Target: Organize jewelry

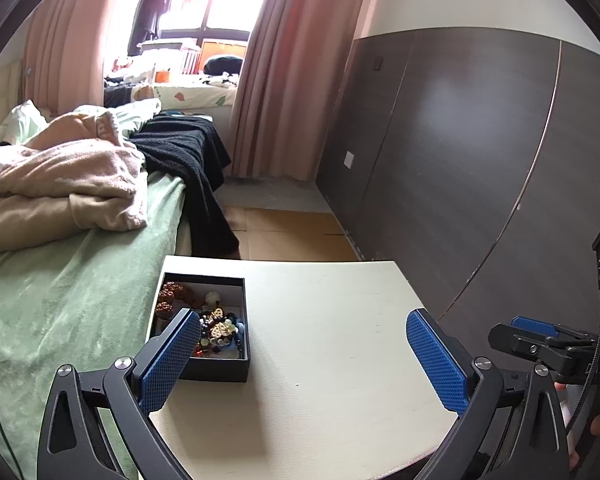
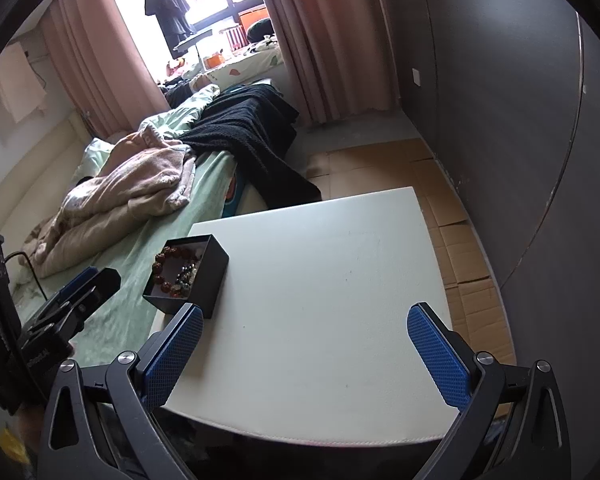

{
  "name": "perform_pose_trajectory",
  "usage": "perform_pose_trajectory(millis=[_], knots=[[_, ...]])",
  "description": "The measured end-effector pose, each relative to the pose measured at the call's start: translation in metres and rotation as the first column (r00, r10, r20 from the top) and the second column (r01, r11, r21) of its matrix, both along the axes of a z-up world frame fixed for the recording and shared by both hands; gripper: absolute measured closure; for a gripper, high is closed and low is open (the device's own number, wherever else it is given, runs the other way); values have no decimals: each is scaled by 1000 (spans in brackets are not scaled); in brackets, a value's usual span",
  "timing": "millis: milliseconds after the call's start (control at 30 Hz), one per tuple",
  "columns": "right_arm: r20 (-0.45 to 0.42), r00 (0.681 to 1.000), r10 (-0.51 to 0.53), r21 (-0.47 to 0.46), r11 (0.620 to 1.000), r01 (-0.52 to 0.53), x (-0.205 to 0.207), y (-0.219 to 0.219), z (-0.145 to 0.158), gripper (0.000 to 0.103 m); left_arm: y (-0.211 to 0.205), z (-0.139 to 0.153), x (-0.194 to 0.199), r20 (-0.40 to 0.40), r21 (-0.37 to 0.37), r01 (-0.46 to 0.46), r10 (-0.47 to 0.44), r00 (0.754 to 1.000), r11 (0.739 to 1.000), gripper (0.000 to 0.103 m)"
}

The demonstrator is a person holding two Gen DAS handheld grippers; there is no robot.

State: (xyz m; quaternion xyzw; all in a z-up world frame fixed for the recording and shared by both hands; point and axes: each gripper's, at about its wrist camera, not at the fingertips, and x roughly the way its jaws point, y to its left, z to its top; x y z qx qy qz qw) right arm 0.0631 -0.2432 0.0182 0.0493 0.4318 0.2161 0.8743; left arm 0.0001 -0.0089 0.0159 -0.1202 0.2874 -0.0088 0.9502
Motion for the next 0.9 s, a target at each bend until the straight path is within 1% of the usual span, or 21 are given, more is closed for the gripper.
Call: perform_pose_trajectory(millis=[233,467,667,900], knots=[[-7,1000,10,14,1000,-9,0,-2,0,0,-2,2,-2,10,3,1,-1,1000,1000,1],[-4,1000,6,-2,1000,-6,-1,-3,1,0,-3,3,-3,14,-11,0,0,1000,1000,1],[-11,1000,-4,2,1000,4,-1,-7,1,0,-4,3,-2,8,-13,-1,2,1000,1000,1],[-10,1000,11,-11,1000,-11,-1,-7,0,0,-4,3,-2,7,-14,-8,8,1000,1000,1]])
